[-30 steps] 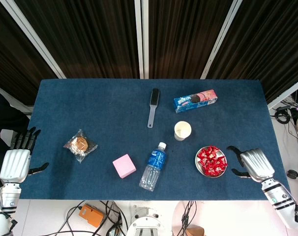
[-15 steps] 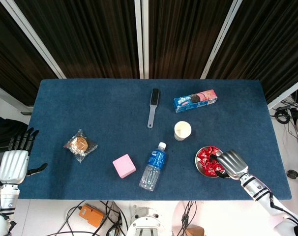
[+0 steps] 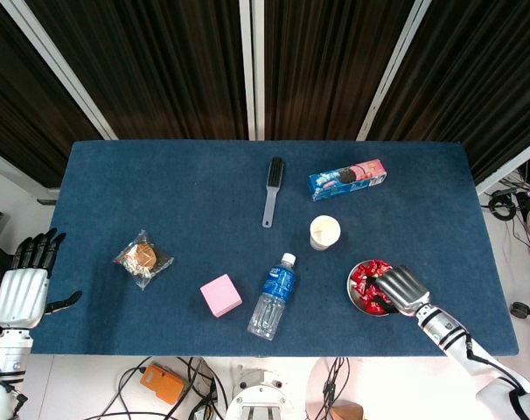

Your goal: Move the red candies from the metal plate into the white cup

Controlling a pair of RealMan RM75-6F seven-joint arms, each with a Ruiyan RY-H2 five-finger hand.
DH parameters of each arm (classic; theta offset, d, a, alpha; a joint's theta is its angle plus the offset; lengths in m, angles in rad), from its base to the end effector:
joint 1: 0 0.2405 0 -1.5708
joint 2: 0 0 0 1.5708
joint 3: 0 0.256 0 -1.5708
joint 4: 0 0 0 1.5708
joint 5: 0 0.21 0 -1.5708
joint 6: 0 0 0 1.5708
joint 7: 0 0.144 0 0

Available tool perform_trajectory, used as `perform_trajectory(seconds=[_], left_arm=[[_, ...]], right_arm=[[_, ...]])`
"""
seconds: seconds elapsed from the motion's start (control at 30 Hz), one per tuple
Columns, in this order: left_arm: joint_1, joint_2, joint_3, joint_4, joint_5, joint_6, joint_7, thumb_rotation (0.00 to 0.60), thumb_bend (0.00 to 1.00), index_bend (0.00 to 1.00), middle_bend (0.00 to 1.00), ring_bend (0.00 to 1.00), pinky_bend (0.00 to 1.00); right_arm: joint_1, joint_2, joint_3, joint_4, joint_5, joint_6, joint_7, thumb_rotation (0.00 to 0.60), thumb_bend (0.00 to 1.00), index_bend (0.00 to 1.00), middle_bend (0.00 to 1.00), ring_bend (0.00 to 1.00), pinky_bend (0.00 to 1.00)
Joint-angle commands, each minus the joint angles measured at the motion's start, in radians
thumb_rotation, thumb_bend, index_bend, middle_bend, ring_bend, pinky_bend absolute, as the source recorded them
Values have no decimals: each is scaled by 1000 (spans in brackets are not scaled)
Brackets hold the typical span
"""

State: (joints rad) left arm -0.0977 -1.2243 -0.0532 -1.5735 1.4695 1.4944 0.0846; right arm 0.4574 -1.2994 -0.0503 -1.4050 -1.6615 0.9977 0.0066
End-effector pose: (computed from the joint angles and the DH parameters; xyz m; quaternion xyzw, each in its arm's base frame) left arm -0.3096 0.1855 0.1317 -0.5890 -0.3837 -0.3851 0.5980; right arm -0.2764 -0.2541 0.0380 0.8143 -0.3444 0.2821 0.3725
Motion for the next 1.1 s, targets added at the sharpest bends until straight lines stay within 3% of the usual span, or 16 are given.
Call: perform_trajectory(seconds=[0.03, 0.27, 0.53, 0.9, 1.1], left_arm=[[0, -1, 0, 2, 0, -1, -2, 600, 0, 15, 0, 0, 0], [-2, -7, -1, 10, 1, -3, -7, 600, 0, 15, 0, 0, 0], [-5, -8, -3, 10, -2, -9, -5, 600, 0, 15, 0, 0, 0], [-3, -8, -3, 14, -7, -12, -11, 600, 0, 15, 0, 0, 0], [-5, -12, -3, 21, -5, -14, -20, 600, 0, 15, 0, 0, 0]], right_arm=[[-6, 18, 26, -5, 8, 62, 25, 600, 714, 680, 936, 1000, 1000], [33, 62, 140, -49, 69, 126, 61, 600, 714, 690, 936, 1000, 1000], [172, -41, 238, 6, 179, -11, 26, 600, 713, 676, 936, 1000, 1000], [253, -163, 248, 95, 226, -69, 7, 600, 711, 616, 936, 1000, 1000], [248, -184, 221, 105, 223, -59, 17, 600, 646, 466, 936, 1000, 1000]])
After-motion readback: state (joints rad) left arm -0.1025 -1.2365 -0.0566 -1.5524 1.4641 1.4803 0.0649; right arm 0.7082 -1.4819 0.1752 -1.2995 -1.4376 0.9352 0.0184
